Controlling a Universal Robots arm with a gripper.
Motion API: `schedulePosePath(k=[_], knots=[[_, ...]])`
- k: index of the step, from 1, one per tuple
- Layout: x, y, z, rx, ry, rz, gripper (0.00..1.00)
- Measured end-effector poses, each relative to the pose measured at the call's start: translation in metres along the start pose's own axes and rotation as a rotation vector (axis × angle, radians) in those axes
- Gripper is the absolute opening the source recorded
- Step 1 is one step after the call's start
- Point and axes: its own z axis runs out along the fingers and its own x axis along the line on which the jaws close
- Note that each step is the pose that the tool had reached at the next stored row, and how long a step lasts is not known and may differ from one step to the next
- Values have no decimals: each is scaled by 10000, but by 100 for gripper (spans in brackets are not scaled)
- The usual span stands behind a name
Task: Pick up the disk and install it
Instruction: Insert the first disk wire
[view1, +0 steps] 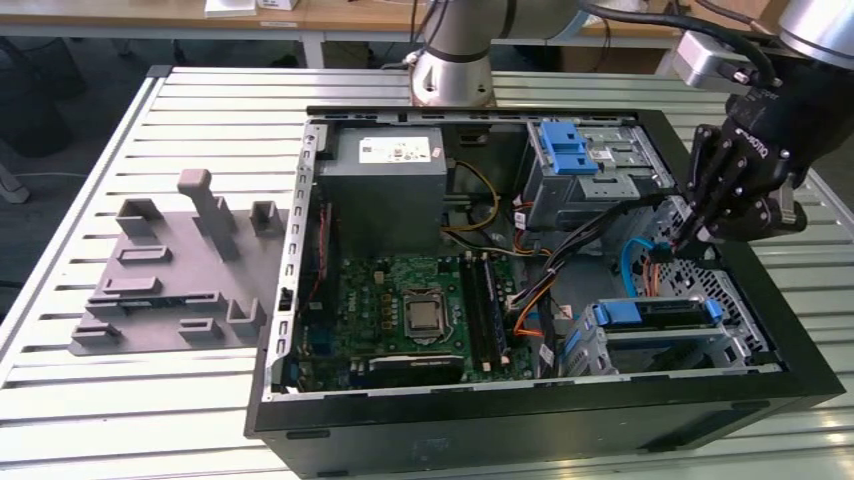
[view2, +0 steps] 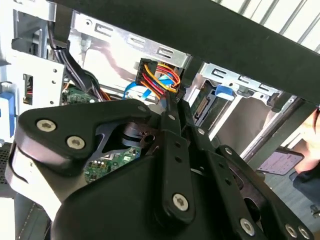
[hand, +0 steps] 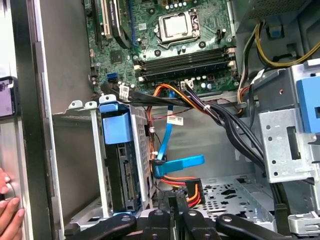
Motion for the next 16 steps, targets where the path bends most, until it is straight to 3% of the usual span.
schedulePosePath(k=[3, 7, 10, 13, 16], knots=[[10, 44, -19, 76, 71, 10, 16], [30, 121, -31, 187, 85, 9, 16], [76, 133, -23, 207, 87, -47, 16], [174, 122, -8, 210, 94, -63, 16], [201, 117, -4, 210, 95, -63, 16]])
